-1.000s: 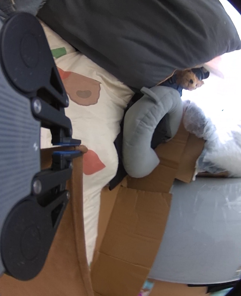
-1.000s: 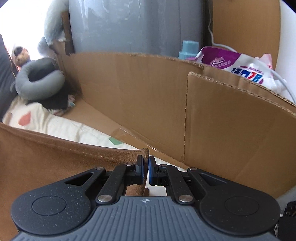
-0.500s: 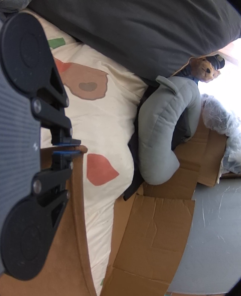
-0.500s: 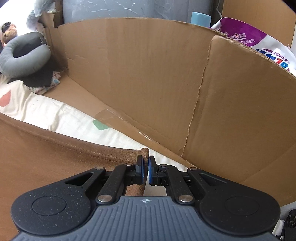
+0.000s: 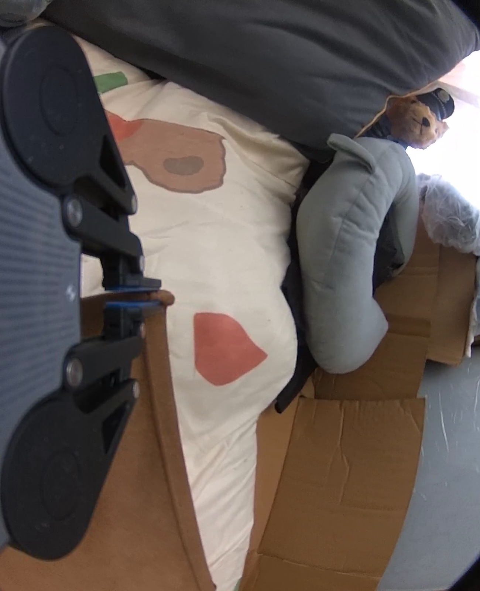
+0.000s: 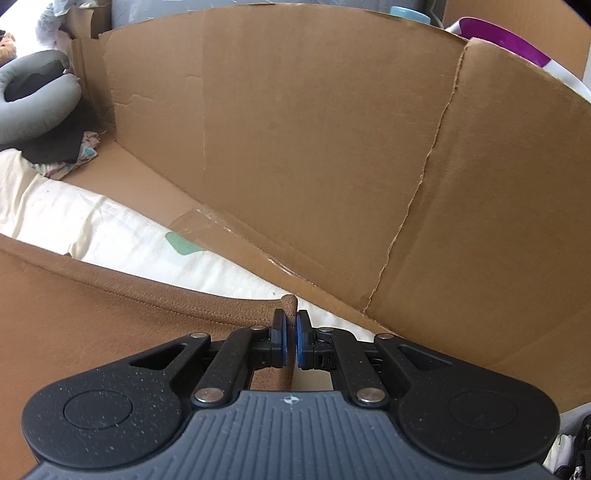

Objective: Fold clothes
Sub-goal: 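Lift the held brown shirt off the sheet with both tools, then open both tools and drop the folded shirt onto the sheet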

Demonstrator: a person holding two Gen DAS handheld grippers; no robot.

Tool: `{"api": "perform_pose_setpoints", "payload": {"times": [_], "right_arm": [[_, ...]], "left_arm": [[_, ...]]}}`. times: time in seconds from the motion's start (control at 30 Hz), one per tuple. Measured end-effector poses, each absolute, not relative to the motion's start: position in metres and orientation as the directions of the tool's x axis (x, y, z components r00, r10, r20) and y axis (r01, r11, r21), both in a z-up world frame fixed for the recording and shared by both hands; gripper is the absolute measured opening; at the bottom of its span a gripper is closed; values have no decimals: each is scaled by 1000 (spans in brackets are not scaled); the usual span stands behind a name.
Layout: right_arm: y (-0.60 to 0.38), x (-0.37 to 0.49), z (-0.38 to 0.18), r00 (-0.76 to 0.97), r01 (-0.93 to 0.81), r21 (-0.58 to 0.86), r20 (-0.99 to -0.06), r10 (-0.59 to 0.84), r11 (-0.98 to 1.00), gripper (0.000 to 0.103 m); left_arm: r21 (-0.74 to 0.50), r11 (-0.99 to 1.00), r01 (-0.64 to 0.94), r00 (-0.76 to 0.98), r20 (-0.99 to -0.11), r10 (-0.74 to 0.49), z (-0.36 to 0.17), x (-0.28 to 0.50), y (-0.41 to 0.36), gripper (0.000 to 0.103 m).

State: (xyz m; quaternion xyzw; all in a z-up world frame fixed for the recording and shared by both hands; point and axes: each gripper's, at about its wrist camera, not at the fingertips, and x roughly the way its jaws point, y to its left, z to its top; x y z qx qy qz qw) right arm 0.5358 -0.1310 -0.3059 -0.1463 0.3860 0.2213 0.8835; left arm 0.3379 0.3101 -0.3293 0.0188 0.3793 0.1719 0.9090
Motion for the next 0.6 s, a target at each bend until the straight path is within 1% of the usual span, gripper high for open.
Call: {"api": "perform_pose_setpoints", "payload": {"times": [0.1, 0.3, 0.4, 0.43, 0.47, 0.5, 0.53, 0.6], "right_arm": [[-127, 540, -309, 604, -495, -93, -752, 265, 864, 3], [-123, 547, -329, 568, -509, -116, -790, 232, 853, 4], [-128, 549, -334, 553, -497, -94, -800, 232, 862, 6], [-130, 550, -334, 551, -494, -85, -800, 236, 865, 8], [-132, 550, -334, 549, -490, -72, -799, 244, 869, 10], [-135, 550, -332, 546, -488, -54, -798, 256, 871, 13], [-138, 550, -330, 541, -485, -30, -796, 273, 874, 23], [-149, 547, -323, 541, -493, 11, -779, 316, 870, 25]], "left_arm": [[188, 937, -293, 633, -697, 338, -337, 345, 308, 5], [216, 929, -302, 600, -714, 361, -350, 354, 305, 6], [208, 925, -318, 602, -709, 367, -347, 353, 305, 10], [204, 924, -323, 606, -706, 368, -345, 352, 306, 13], [200, 923, -328, 609, -702, 369, -343, 350, 306, 20], [196, 922, -334, 612, -698, 371, -341, 349, 306, 24], [192, 921, -339, 616, -695, 372, -339, 348, 307, 27], [184, 919, -350, 622, -687, 375, -334, 346, 307, 27]]}}
